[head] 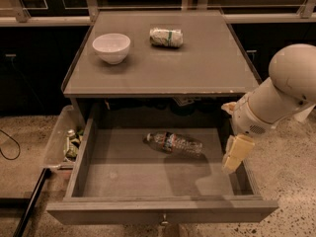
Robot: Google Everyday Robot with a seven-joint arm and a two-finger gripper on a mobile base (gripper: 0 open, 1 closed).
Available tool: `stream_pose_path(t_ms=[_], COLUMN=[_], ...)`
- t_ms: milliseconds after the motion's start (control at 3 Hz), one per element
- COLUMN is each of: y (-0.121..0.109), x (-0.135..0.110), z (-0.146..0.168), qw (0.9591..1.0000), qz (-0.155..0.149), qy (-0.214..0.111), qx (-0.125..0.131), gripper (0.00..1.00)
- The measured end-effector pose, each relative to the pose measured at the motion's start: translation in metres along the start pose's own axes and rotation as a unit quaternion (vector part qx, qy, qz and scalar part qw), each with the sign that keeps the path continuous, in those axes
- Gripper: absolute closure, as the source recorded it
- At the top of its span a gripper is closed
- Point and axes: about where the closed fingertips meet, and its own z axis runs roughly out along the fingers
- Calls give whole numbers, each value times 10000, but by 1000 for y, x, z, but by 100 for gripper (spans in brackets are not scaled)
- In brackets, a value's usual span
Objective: Pick water bottle from top drawer and place on counter
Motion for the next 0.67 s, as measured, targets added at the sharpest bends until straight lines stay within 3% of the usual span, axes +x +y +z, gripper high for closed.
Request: stream_pose_path(t_ms=[333,667], y=[0,-6], x=[0,-5], z=[0,22], qw=[10000,9996], qz=[0,73], qy=[-1,-240], qx=[1,128], gripper=[0,0])
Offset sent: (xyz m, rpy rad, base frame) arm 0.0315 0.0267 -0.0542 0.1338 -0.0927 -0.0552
